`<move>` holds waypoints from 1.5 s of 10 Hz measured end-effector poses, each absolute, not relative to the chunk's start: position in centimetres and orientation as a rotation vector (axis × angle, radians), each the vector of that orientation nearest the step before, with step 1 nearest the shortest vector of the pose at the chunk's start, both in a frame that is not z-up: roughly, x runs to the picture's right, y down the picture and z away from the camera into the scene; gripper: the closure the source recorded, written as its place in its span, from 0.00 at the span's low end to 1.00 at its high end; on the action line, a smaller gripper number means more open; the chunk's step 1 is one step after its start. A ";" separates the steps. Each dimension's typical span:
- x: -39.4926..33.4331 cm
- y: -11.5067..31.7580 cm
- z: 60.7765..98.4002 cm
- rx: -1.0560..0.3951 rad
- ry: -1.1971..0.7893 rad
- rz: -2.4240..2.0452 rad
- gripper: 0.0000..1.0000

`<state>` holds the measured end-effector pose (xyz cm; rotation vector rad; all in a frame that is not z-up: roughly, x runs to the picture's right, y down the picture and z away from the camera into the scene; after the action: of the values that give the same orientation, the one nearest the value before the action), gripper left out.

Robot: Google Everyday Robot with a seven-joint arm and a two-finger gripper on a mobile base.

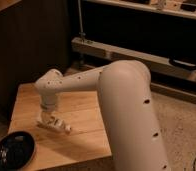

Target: Place the bottle in the ceramic bowl

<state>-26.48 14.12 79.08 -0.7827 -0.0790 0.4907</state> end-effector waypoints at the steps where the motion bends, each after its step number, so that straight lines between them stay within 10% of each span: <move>1: -26.7 14.4 79.2 -0.786 -0.082 0.484 0.35; 12: -28.1 18.8 81.5 -0.833 -0.025 0.439 0.37; 15: -28.3 19.2 81.8 -0.851 -0.009 0.434 0.64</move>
<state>-28.32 19.19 81.79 -0.8514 -0.0092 0.4344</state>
